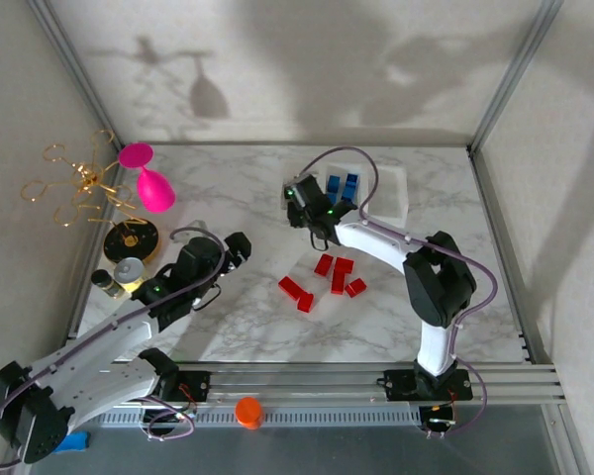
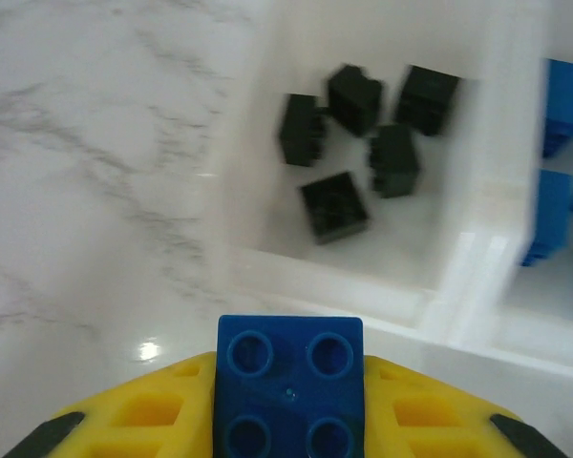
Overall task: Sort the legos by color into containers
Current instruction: Place the lego in the container.
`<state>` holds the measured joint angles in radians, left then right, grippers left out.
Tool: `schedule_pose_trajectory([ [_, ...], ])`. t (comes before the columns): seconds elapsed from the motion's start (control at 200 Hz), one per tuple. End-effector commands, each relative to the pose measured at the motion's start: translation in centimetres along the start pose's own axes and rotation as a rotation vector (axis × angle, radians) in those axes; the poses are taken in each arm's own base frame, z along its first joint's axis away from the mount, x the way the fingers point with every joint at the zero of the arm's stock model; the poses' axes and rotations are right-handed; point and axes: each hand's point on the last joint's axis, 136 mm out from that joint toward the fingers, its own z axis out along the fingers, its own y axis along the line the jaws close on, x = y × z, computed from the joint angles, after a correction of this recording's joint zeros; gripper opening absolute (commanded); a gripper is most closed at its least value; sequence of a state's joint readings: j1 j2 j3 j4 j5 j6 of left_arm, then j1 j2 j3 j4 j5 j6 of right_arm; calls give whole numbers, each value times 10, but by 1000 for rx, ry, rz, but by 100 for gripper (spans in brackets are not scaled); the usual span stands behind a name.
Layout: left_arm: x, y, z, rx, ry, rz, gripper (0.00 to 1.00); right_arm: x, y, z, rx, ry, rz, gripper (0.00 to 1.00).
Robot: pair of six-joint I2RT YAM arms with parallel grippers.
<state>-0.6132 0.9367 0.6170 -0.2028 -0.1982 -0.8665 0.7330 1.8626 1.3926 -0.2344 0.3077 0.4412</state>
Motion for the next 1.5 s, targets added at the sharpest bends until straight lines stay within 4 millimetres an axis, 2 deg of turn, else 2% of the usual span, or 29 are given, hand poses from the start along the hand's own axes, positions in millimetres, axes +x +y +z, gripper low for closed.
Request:
schedule_pose_trajectory([
  [0.0, 0, -33, 2, 95, 8, 11, 100, -18, -36, -4, 47, -31, 46, 28],
  [0.235, 10, -51, 17, 111, 28, 35, 100, -33, -76, 18, 110, -36, 57, 28],
  [0.37, 8, -58, 22, 119, 24, 36, 100, -40, -94, 40, 150, -31, 63, 28],
  [0.601, 7, -58, 24, 104, 22, 54, 99, -48, -126, 74, 233, -9, 86, 32],
  [0.711, 6, -56, 23, 94, 16, 60, 99, -55, -129, 79, 245, -9, 83, 37],
  [0.806, 6, -55, 23, 94, 14, 59, 99, -61, -125, 74, 223, -22, 75, 47],
  [0.896, 5, -57, 23, 95, 13, 58, 100, -64, -121, 66, 202, -21, 66, 51],
  [1.116, 5, -64, 20, 111, 18, 54, 100, -56, -111, 30, 136, -4, 65, 55],
  [1.272, 10, -68, 16, 128, 25, 38, 100, -28, -97, -1, 69, 42, 67, 58],
  [1.497, 19, -74, 12, 156, 57, 37, 100, 24, -74, -32, 8, 149, 71, 62],
])
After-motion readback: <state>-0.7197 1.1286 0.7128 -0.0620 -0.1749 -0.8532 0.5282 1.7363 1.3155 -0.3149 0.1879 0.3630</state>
